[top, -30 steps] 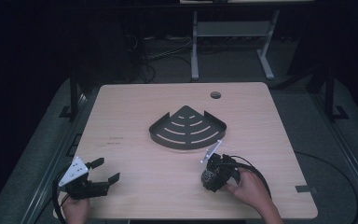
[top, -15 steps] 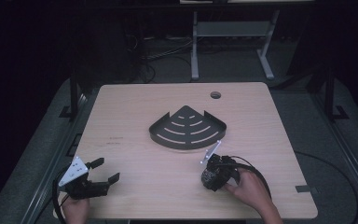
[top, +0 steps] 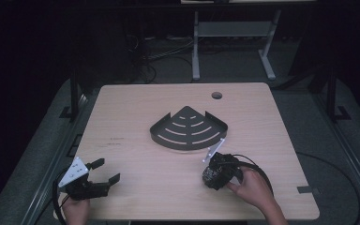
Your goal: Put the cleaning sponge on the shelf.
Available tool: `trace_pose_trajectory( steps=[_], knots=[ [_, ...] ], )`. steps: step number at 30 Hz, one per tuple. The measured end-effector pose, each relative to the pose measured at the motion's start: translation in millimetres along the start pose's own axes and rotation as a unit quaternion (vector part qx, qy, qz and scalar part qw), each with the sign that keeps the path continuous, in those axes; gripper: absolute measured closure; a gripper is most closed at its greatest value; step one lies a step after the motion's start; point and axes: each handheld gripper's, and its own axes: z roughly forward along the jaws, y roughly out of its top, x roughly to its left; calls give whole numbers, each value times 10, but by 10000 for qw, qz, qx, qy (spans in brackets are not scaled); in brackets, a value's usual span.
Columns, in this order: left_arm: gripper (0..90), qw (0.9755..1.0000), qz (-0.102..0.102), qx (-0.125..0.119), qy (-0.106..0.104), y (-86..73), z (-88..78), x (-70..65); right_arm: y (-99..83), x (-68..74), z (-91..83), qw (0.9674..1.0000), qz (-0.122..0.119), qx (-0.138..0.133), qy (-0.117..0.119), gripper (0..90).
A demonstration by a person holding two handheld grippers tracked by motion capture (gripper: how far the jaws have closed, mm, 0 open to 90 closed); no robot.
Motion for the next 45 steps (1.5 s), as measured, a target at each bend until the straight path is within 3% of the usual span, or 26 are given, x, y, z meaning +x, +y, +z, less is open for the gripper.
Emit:
trace_pose_trajectory(
  steps=[17, 45],
  knots=[
    [137, 10000, 5, 21, -12, 3, 14, -16, 138, -128, -164, 9999, 47, -100, -39, 309],
    [137, 10000, -12, -11, -13, 4, 12, -9, 411, -315, -339, 9999, -66, 44, -113, 309]
  ],
)
